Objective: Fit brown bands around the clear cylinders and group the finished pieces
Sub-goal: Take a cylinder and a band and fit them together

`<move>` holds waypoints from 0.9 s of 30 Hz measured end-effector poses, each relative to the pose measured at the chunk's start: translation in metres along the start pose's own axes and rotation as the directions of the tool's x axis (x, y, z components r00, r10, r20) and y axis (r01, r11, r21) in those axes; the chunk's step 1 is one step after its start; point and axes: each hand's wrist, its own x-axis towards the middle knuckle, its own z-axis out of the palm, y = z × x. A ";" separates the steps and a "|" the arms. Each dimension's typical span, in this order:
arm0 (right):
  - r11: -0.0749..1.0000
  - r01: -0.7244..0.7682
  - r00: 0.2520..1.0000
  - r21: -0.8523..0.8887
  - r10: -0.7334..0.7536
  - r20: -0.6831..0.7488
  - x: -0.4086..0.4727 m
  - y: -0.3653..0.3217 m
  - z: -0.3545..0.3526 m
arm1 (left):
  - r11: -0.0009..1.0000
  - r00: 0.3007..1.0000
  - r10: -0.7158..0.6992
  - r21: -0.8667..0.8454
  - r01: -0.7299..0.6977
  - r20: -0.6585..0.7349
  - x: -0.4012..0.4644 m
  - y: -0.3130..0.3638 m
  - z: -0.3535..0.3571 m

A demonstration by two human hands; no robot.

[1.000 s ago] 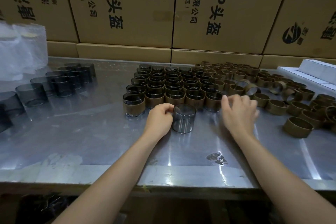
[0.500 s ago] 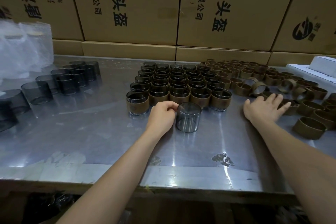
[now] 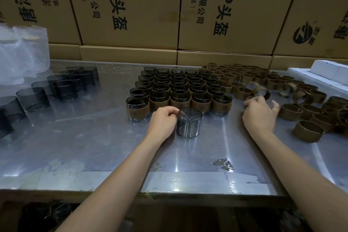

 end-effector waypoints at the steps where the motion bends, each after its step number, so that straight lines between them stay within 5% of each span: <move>1: 0.995 0.008 1.000 0.104 -0.006 -0.017 -0.004 -0.002 -0.002 | 1.000 1.000 0.002 0.000 -0.002 0.001 0.000 0.000 0.000; 6: 0.754 0.009 0.996 0.657 0.051 -0.072 -0.023 -0.015 -0.022 | 1.000 1.000 0.017 -0.011 -0.017 -0.010 0.000 0.000 0.000; 11: 0.412 0.130 0.976 0.902 0.106 -0.189 -0.039 -0.031 -0.052 | 0.999 0.999 0.024 -0.048 -0.026 -0.049 0.002 -0.001 0.001; 14: -0.153 -0.147 0.988 0.977 -0.060 0.140 -0.045 -0.042 -0.063 | 0.994 0.997 0.064 -0.087 -0.068 -0.051 0.002 -0.002 0.001; 16: -0.430 -0.479 0.872 0.765 -0.334 0.358 -0.046 -0.049 -0.067 | 0.983 0.991 0.121 -0.133 -0.126 -0.050 0.001 0.001 0.000; 21: -0.390 -0.733 0.662 0.558 -0.600 0.450 -0.047 -0.059 -0.064 | 0.907 0.967 0.248 -0.335 -0.253 -0.061 -0.001 0.007 -0.002; 24: -0.382 -0.768 0.626 0.515 -0.617 0.476 -0.047 -0.064 -0.058 | 0.857 0.939 0.333 -0.390 -0.337 -0.081 -0.007 0.010 -0.003; 27: -0.423 -0.761 0.641 0.492 -0.608 0.468 -0.048 -0.068 -0.054 | 0.844 0.882 0.468 -0.271 -0.463 -0.051 -0.013 0.012 0.001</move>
